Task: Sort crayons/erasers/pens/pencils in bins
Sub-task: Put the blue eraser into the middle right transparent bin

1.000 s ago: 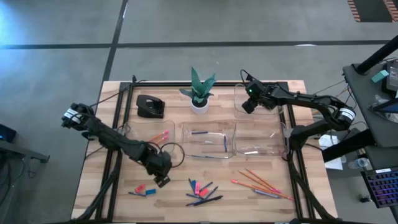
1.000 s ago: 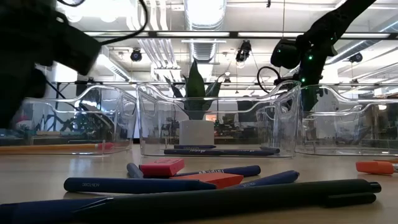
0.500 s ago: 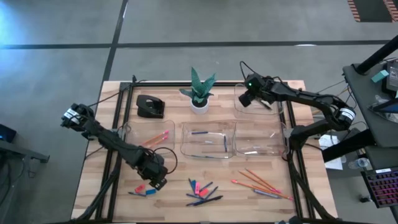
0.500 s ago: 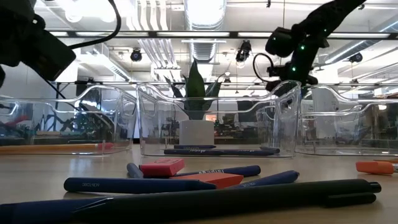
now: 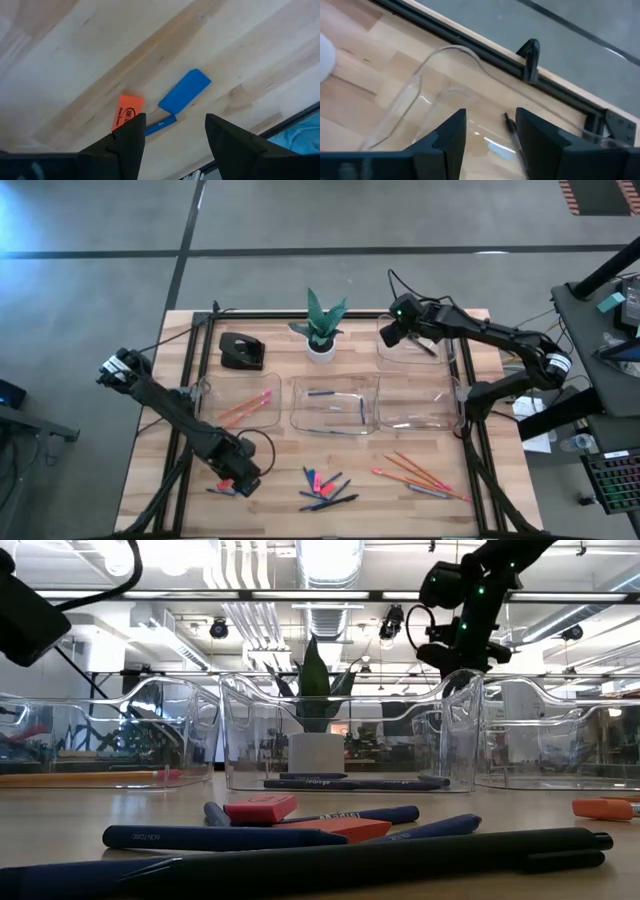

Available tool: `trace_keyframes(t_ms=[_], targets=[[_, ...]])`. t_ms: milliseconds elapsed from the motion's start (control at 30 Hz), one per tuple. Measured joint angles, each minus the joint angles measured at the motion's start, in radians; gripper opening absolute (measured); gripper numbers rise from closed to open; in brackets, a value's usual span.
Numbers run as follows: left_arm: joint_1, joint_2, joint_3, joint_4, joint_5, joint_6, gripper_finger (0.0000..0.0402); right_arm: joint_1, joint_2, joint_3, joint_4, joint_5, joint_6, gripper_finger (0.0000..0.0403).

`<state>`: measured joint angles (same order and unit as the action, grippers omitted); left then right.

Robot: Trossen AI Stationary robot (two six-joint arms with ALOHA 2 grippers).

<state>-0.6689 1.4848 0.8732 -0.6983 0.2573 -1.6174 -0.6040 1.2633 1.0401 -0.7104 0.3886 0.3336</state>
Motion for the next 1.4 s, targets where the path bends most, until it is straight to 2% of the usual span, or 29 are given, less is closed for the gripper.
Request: trace_keyframes(t_ms=[333, 700, 967, 1267, 1400], targets=[[-0.023, 0.123, 0.032, 0.001, 0.048, 0.143, 0.0191, 0.096, 0.000, 0.036, -0.017, 0.000, 0.140, 0.0162], [-0.031, 0.132, 0.034, 0.001, 0.039, 0.166, 0.0191, 0.131, 0.000, 0.069, -0.017, 0.000, 0.139, 0.0162], [-0.086, 0.129, 0.035, 0.009, -0.106, 0.190, 0.0191, 0.154, 0.000, 0.055, -0.020, -0.004, 0.125, 0.0162], [-0.170, 0.128, 0.077, 0.009, -0.334, 0.221, 0.0191, 0.233, 0.000, 0.055, -0.018, -0.005, 0.049, 0.0162], [-0.192, 0.127, 0.090, 0.013, -0.374, 0.221, 0.0191, 0.275, 0.000, 0.055, -0.018, -0.005, 0.046, 0.0162]])
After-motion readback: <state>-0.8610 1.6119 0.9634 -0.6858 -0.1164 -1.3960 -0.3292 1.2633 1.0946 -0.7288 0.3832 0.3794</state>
